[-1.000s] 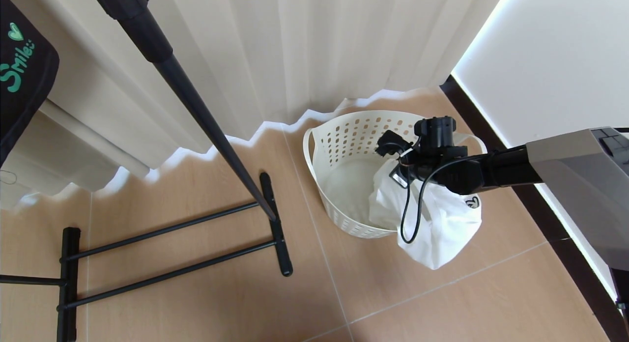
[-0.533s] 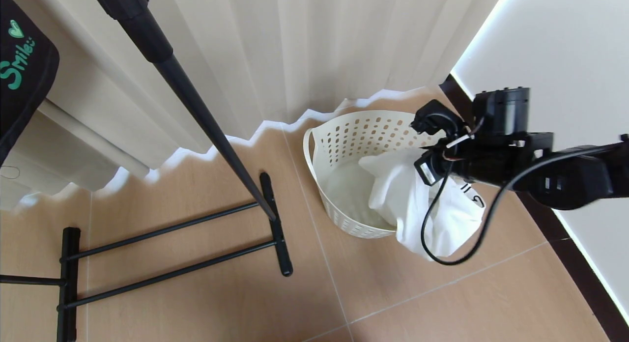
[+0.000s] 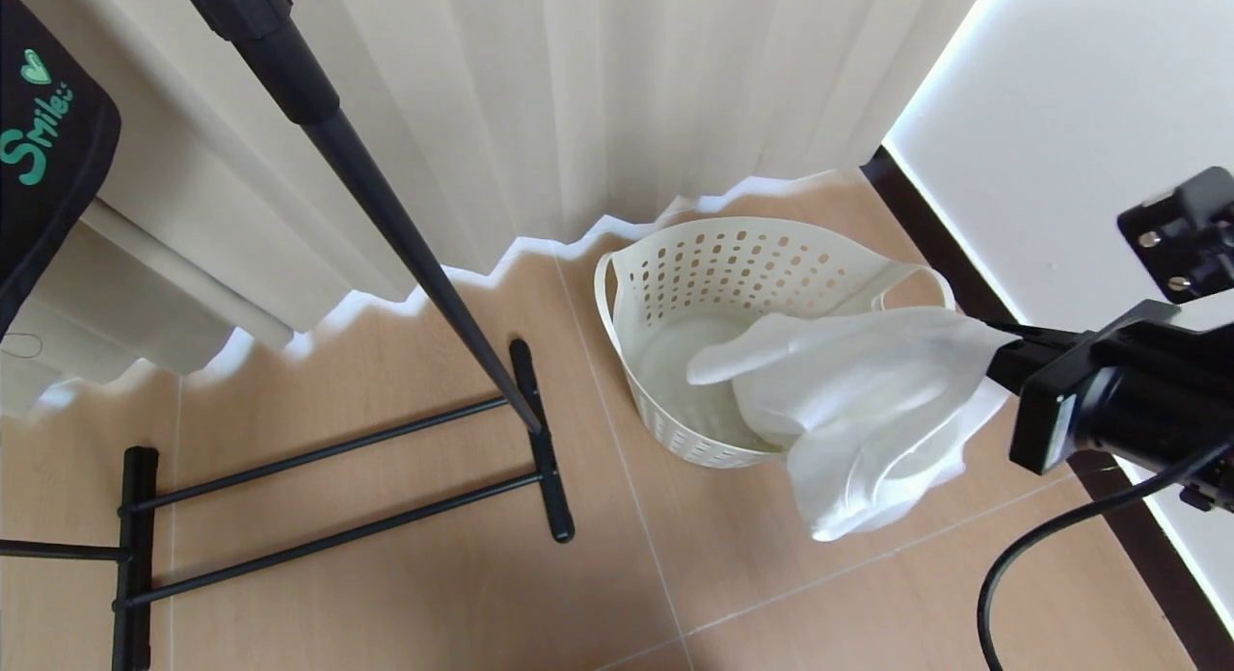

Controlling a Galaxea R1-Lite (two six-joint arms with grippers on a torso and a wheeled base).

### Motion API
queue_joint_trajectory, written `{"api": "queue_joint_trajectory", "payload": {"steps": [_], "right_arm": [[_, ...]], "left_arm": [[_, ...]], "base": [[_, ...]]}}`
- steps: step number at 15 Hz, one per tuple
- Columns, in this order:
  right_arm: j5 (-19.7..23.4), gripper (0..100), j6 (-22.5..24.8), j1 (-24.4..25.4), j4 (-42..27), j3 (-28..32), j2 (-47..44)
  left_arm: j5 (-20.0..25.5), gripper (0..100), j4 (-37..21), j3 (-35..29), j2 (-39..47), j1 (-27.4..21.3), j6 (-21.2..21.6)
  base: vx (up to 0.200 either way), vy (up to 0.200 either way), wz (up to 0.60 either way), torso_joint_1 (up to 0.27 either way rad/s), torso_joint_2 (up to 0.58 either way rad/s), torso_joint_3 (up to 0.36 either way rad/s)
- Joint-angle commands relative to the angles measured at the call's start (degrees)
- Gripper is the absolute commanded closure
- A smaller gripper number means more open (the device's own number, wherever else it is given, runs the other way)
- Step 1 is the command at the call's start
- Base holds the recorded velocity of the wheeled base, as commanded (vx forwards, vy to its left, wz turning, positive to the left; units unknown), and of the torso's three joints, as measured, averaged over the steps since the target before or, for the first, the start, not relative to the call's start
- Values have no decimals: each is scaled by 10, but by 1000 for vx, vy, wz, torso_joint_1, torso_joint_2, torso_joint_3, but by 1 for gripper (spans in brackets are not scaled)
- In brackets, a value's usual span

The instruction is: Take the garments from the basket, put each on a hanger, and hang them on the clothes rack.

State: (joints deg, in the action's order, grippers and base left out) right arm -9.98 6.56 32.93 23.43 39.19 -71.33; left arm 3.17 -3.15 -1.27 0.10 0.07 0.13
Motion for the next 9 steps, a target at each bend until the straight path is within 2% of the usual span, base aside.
{"api": "queue_joint_trajectory", "payload": {"steps": [1, 9], "right_arm": [[0, 100, -1, 8, 2, -11, 37], [-2, 100, -1, 0, 5, -20, 38]], "left_arm": [[1, 0, 0, -1, 1, 0, 0], [3, 0, -1, -1, 1, 0, 1]], "base": [[0, 0, 0, 0, 0, 0], [0, 0, 0, 0, 0, 0]]}}
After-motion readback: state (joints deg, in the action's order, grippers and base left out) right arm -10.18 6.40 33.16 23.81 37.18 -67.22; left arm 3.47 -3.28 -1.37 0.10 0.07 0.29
